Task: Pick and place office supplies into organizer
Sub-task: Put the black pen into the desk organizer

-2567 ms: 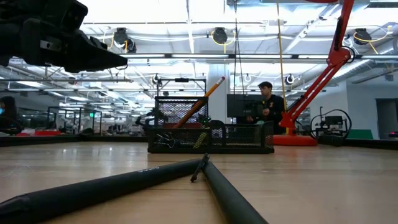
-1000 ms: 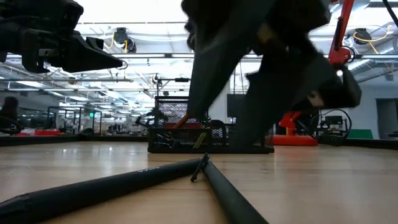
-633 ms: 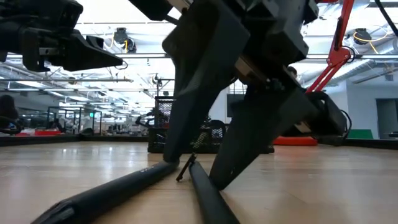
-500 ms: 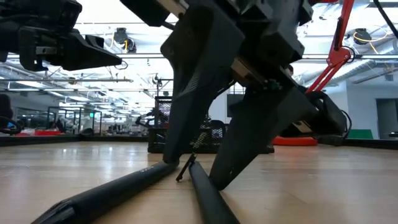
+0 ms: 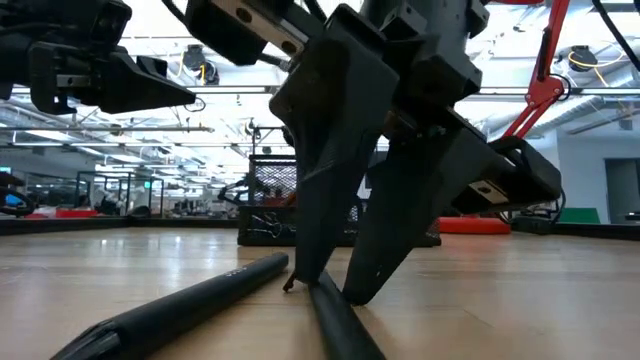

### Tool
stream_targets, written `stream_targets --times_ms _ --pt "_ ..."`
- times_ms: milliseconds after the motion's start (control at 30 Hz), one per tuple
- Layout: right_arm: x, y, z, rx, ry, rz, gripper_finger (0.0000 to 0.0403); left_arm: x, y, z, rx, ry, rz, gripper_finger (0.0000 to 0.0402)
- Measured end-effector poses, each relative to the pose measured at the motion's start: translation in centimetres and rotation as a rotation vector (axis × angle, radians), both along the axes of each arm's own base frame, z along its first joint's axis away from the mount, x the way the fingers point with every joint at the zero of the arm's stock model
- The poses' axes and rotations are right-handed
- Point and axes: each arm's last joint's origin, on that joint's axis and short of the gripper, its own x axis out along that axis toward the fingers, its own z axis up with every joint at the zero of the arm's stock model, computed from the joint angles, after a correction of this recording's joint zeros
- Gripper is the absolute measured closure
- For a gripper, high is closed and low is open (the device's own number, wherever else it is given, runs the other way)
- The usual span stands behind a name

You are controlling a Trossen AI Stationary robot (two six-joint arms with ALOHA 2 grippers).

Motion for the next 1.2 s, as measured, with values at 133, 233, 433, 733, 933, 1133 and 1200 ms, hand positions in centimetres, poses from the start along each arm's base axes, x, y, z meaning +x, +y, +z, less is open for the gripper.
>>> stream_targets --times_ms 133,233,433,733,933,1133,1200 --pt "0.0 -0.4 -1.6 0.053 0.071 0.031 0.0328 0.0 0.0 0.0 -0.003 0.0 0.001 0.0382" --pt "0.0 -0.5 -2.2 0.078 0.101 0.055 0.0336 0.0 0.0 0.0 -0.012 0.002 0.001 0.0382" --pt "-0.3 -0.9 -2.0 0.03 0.113 0.09 0.0355 0.0 -0.1 -0.1 -0.019 0.01 -0.023 0.0382" --pt "-0.8 -2.6 -1.5 -0.024 0.172 0.181 0.0363 0.0 -0.1 -0.2 -0.02 0.026 -0.022 0.0382" --pt "-0.8 -2.8 -1.8 -0.038 0.131 0.236 0.0363 -0.1 -0.1 -0.3 -0.019 0.032 -0.022 0.0382" --pt "-1.0 -2.8 -2.1 -0.038 0.114 0.264 0.0375 -0.1 -0.1 -0.3 -0.022 0.032 -0.021 0.0382" --pt "-1.0 -2.8 -2.1 -0.039 0.105 0.275 0.0387 -0.1 -0.1 -0.3 -0.026 0.032 -0.02 0.0382"
